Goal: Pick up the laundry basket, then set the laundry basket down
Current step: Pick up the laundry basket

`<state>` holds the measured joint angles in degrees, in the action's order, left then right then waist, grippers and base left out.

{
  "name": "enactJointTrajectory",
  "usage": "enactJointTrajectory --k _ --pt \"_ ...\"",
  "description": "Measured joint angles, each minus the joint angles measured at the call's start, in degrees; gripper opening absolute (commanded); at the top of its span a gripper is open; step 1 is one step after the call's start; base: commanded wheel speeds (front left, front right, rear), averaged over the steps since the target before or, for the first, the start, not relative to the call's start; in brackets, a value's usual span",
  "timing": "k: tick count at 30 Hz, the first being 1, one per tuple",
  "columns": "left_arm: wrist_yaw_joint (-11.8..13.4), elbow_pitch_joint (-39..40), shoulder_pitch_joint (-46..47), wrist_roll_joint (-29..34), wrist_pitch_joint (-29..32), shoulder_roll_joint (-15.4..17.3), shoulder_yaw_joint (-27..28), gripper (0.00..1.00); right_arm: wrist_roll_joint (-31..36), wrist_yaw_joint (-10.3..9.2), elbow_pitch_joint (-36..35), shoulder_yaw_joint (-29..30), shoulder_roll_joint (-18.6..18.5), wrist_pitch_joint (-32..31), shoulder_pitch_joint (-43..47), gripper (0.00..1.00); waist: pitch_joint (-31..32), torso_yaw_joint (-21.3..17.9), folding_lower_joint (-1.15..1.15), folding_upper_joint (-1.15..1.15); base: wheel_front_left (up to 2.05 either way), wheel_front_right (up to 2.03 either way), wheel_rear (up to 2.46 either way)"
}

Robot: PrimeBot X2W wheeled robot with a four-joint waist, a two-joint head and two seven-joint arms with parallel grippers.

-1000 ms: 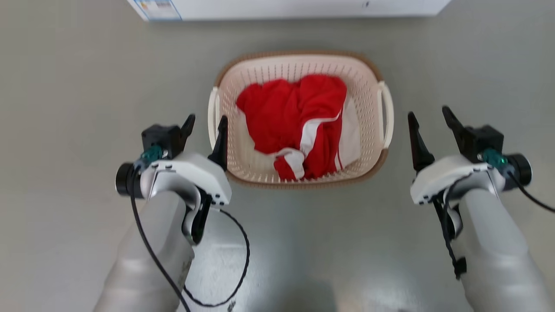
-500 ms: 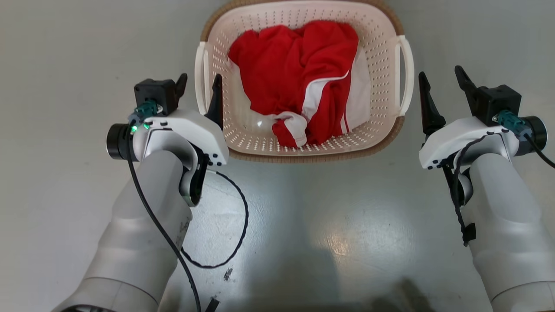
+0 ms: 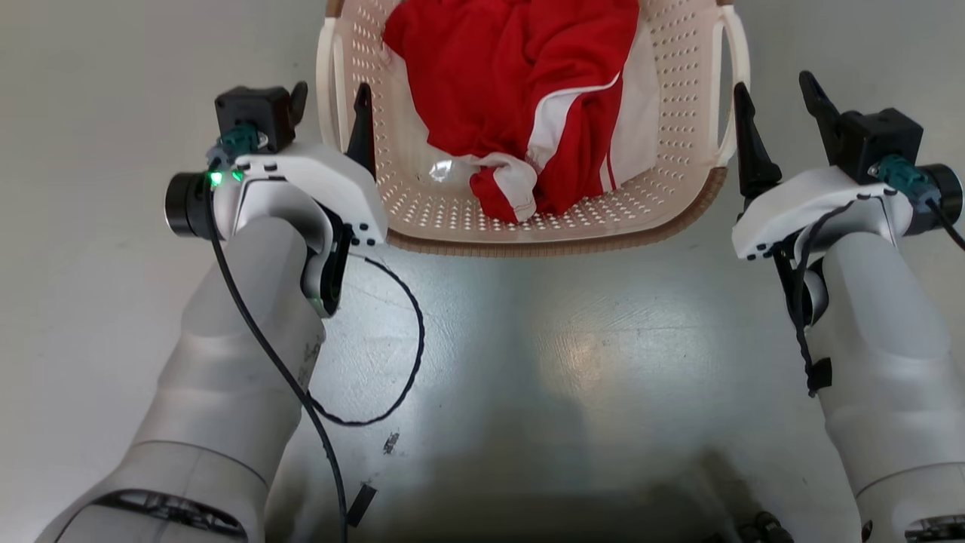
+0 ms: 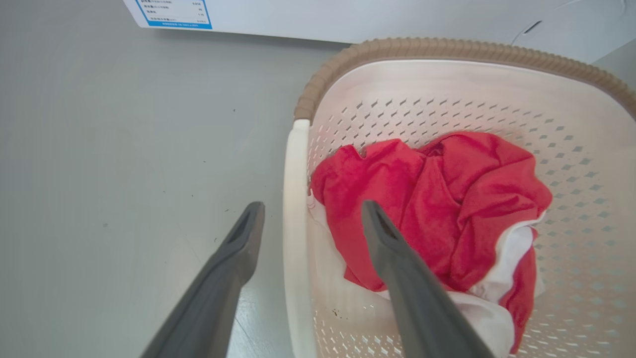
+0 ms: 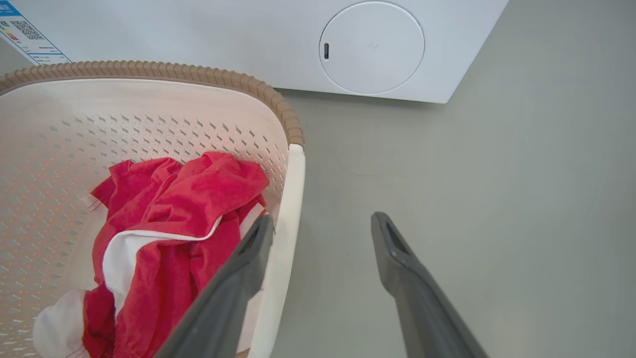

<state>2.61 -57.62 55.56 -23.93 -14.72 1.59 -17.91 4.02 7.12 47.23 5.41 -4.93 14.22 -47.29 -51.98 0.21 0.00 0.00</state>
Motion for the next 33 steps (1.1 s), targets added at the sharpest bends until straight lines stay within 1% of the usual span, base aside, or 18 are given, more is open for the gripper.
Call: enactJointTrajectory --k 9,16,25,33 --pt "0.0 -3.0 3.3 0.7 0.0 -0.1 -1.1 1.00 0.0 0.00 4.7 -0.9 0.3 0.0 -3.7 1.00 -2.4 0.5 0.00 0.00 0.00 0.00 0.00" --pt "-0.2 -6.5 5.1 0.7 0.0 -0.1 -3.4 1.00 -0.7 0.01 9.3 -2.1 0.7 0.0 -6.7 1.00 -3.1 0.6 0.00 0.00 0.00 0.00 0.00" --pt "-0.6 -10.8 8.6 -1.2 0.0 -0.1 -6.2 1.00 -2.1 0.00 14.8 -3.4 0.7 0.0 -10.4 1.00 -3.5 0.4 0.00 0.00 0.00 0.00 0.00" --pt "-0.6 -12.6 9.7 -3.0 0.0 -0.1 -8.0 1.00 -4.1 0.00 16.7 -4.7 0.7 0.0 -11.6 1.00 -3.6 0.3 0.00 0.00 0.00 0.00 0.00"
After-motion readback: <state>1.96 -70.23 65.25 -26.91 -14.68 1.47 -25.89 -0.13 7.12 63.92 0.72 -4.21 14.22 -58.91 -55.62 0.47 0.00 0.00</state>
